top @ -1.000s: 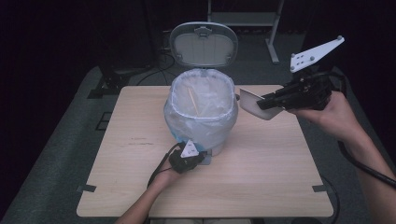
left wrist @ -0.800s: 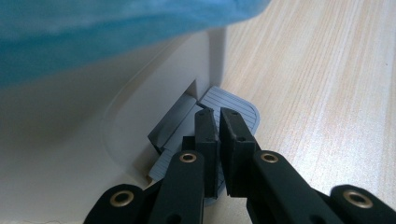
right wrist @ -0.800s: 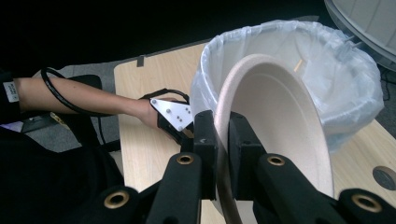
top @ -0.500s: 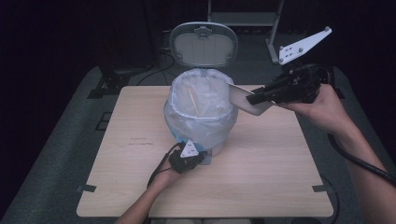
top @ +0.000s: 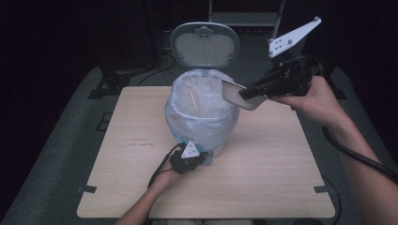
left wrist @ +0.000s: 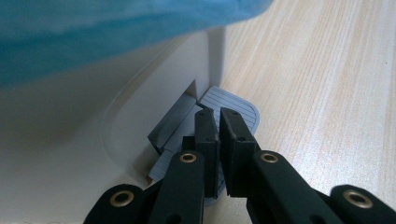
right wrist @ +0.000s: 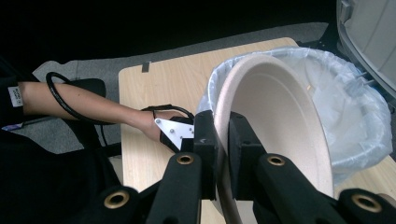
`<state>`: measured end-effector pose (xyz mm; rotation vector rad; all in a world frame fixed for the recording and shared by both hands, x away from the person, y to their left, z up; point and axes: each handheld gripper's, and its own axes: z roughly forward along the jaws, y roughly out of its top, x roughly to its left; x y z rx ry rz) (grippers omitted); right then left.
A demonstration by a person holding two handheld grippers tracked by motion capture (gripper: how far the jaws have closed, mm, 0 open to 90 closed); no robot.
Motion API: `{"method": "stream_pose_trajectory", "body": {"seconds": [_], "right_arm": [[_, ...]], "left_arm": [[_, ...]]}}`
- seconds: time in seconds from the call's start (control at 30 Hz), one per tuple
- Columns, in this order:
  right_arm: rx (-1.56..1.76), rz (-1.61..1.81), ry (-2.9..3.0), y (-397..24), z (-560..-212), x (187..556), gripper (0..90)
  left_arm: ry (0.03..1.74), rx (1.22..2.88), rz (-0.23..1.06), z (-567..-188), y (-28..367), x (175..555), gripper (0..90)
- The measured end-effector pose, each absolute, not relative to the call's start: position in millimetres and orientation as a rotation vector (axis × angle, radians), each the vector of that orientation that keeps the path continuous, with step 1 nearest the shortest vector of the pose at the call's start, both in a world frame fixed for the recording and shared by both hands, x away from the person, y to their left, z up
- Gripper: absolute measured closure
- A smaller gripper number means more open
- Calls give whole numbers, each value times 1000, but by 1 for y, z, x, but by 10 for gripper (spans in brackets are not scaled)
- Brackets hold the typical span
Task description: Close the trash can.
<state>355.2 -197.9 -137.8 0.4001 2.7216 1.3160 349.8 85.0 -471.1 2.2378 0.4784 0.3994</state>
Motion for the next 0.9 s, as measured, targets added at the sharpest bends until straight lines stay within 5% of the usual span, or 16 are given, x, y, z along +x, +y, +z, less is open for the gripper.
{"method": "stream_pose_trajectory", "body": {"seconds": [0.9], "right_arm": [[331,1254,2763,-150,-130,375,827]], "left_arm": [[473,2245,396,-471,84,350,866]]}}
